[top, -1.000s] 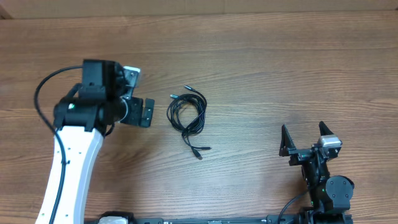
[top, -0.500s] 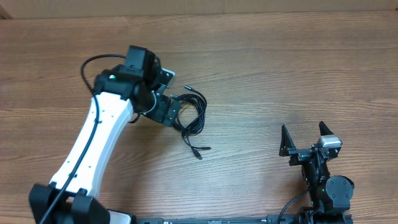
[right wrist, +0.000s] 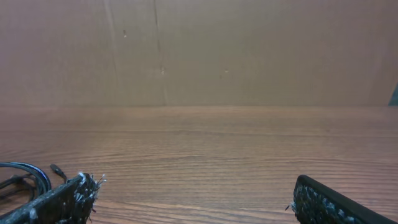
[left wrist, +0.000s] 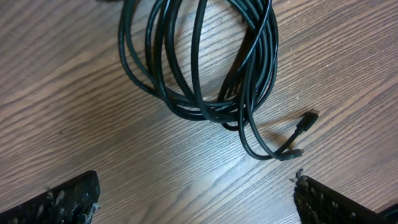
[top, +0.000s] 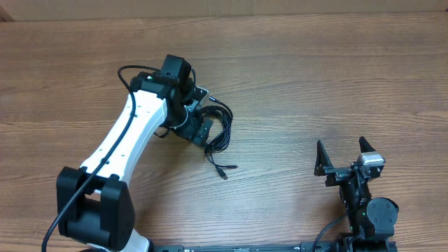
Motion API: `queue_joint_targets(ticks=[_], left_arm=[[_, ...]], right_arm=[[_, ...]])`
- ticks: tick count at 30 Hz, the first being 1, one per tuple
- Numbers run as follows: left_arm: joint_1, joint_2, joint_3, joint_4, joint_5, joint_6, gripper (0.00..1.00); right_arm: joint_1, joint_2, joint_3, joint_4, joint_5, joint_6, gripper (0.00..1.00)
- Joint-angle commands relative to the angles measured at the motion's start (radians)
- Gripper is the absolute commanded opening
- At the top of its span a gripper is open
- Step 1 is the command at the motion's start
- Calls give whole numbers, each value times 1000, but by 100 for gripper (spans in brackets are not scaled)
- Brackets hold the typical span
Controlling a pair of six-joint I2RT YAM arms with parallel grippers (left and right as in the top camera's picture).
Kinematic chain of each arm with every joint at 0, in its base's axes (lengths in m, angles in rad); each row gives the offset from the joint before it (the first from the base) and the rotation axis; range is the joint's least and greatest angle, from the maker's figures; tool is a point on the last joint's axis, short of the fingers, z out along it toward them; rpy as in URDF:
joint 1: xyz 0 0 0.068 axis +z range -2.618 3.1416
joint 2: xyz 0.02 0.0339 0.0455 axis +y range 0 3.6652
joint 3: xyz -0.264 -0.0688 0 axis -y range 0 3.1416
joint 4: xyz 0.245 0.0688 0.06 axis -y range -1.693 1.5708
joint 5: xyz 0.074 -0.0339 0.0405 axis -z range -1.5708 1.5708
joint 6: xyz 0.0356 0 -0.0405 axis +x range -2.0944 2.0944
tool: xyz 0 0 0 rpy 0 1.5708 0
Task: Untangle cables
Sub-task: 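Move the left gripper forward over the black cable bundle, then lower the left gripper and close it on the cable loops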
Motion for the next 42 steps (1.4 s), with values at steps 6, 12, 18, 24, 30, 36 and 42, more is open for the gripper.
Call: queue_joint_targets(ticks=[6, 12, 18, 24, 30, 36, 42], left_arm=[[-4, 20, 27, 4, 28, 22, 100], [-5, 22, 27, 49, 32, 14, 100], [-4, 44, 27, 66, 15, 8, 100], [-4, 113, 27, 66, -73, -66, 100], [-4, 199, 27, 82, -74, -86, 100], [-4, 261, 27, 113, -73, -102, 100], [-4, 283, 27, 138, -74, -102, 100]], right_arm=[[-3, -4, -10, 4, 0, 4, 100], [-3, -4, -10, 4, 0, 4, 100], [-3, -4, -10, 4, 0, 4, 100], [-3, -4, -10, 5, 0, 4, 100], [-3, -4, -10, 4, -1, 4, 100], [-3, -4, -10, 4, 0, 4, 100], [-3, -4, -10, 4, 0, 4, 100]])
